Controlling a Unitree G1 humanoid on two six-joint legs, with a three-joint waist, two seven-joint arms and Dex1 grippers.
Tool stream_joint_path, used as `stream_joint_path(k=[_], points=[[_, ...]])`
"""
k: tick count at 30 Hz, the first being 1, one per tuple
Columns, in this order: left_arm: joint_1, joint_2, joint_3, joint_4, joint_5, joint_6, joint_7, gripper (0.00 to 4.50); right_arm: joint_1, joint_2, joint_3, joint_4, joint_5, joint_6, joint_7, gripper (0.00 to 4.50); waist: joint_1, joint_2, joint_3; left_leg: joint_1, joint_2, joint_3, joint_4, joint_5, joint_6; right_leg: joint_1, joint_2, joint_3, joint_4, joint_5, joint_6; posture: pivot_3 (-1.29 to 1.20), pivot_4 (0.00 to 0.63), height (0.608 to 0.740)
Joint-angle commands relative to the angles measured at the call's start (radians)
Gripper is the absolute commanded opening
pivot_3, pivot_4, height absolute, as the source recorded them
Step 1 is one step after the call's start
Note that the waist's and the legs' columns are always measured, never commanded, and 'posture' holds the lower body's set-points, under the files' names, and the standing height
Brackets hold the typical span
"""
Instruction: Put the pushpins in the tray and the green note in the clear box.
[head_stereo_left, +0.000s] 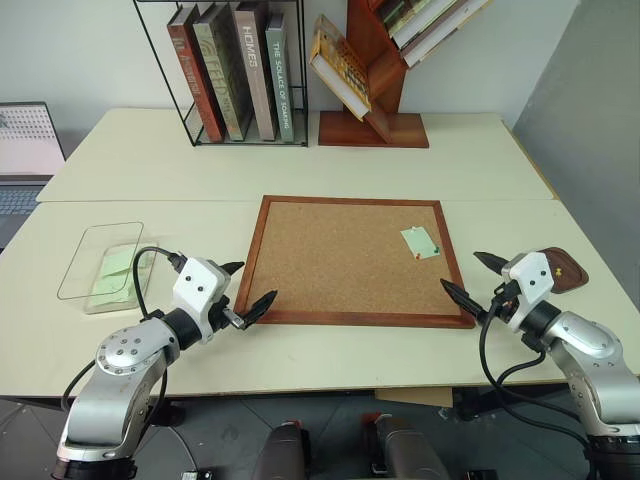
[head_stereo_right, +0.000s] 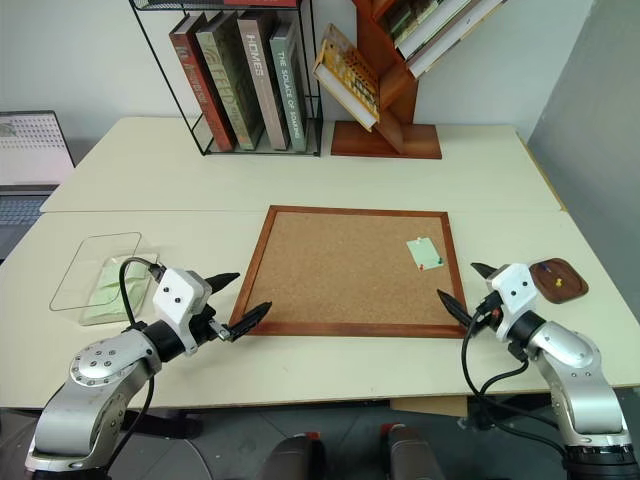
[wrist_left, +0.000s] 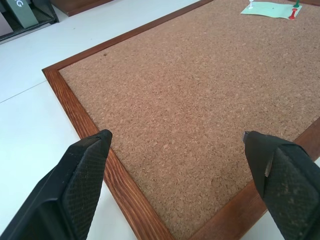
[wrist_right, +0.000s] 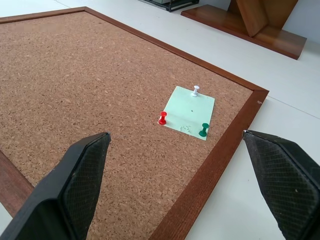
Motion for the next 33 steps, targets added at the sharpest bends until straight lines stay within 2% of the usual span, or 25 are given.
stream_joint_path(k=[1,13,20,33], points=[[0.007,-0.007,-0.01,-0.031,0.001,-0.02,0.007,4.45,-0.028,0.001,-0.002,-0.016,-0.004,-0.008,-0.009,4.5,0.0,0.0,0.0,0.0,0.0,0.0,0.0,0.0,0.0,0.0,0.0,0.0,0.0,0.0,0.0,0.0,0.15,0.74],[0.002,-0.01,-0.025,-0.041,0.002,-0.008,0.014,4.45,-0.026,-0.001,-0.005,0.011,-0.012,-0.04,0.006,4.5,0.0,0.0,0.0,0.0,-0.002,-0.005,0.0,0.0,0.0,0.003,-0.002,-0.004,0.0,0.0,0.0,0.0,0.15,0.74],[-0.017,-0.003,-0.027,-0.077,-0.01,0.039,0.032,4.45,-0.024,0.003,-0.003,0.042,-0.029,-0.073,0.004,4.5,0.002,0.002,0.001,0.0,-0.004,-0.028,0.002,0.0,0.0,0.015,-0.007,-0.03,-0.002,-0.004,-0.006,0.0,0.15,0.74],[-0.028,0.0,-0.027,-0.091,-0.014,0.069,0.032,4.45,-0.012,0.003,0.002,0.009,-0.02,-0.058,0.011,4.5,0.012,0.004,0.003,0.0,-0.001,-0.024,0.001,0.0,0.0,0.011,-0.001,-0.025,-0.001,-0.004,-0.006,0.0,0.15,0.74]])
